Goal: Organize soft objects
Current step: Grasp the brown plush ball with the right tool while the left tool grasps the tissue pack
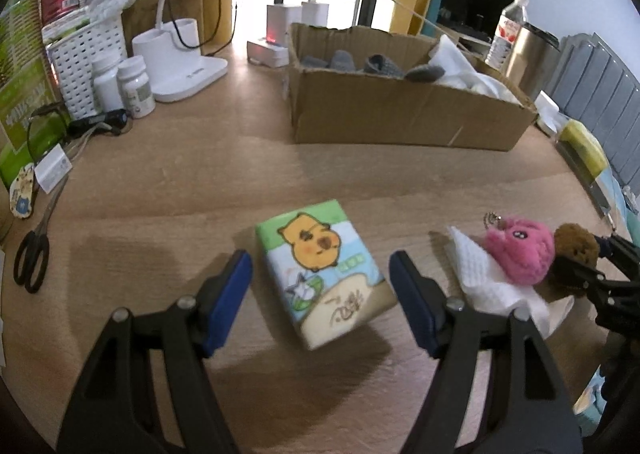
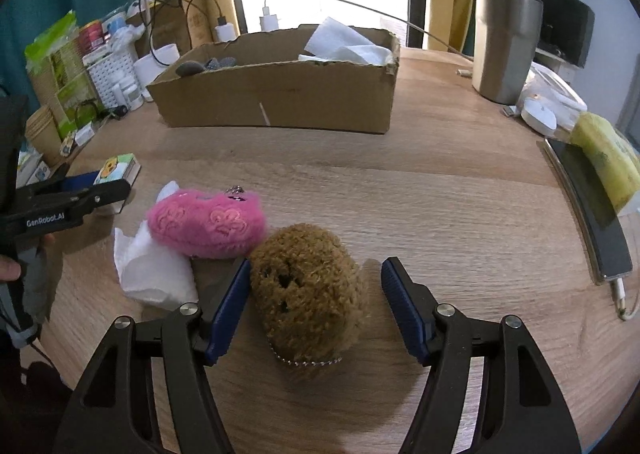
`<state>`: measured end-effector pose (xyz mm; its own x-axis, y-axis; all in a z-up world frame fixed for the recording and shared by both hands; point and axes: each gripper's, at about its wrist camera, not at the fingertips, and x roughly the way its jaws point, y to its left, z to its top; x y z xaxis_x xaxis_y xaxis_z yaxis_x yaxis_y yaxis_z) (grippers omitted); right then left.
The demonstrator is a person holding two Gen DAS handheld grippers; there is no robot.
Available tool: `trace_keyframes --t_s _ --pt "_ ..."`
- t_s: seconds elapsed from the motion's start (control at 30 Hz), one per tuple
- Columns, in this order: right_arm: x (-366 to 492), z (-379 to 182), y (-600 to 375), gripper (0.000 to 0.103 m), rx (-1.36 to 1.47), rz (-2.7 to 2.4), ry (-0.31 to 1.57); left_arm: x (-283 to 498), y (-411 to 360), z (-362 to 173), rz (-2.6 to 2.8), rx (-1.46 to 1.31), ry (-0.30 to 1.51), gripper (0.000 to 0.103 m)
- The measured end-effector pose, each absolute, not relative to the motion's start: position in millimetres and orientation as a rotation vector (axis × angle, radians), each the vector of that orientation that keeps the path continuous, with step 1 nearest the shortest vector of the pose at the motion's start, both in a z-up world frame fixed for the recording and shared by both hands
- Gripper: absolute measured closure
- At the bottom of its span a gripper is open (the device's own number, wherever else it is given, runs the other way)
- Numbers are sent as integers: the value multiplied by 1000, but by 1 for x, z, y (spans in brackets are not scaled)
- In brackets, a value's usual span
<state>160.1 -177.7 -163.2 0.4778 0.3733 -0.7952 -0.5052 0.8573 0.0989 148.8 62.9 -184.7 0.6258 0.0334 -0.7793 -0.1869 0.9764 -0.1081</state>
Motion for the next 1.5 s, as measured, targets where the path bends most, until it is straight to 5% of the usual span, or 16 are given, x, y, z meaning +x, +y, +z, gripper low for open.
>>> trace_keyframes --t_s 0.17,0.4,1.5 --pt "158 -163 -176 55 -158 568 928 150 60 -185 111 -166 881 36" --pt "157 -158 -176 64 -172 566 913 150 57 -183 67 -166 873 45" --pt "202 -112 -194 65 -126 571 792 174 9 -118 -72 -110 772 45"
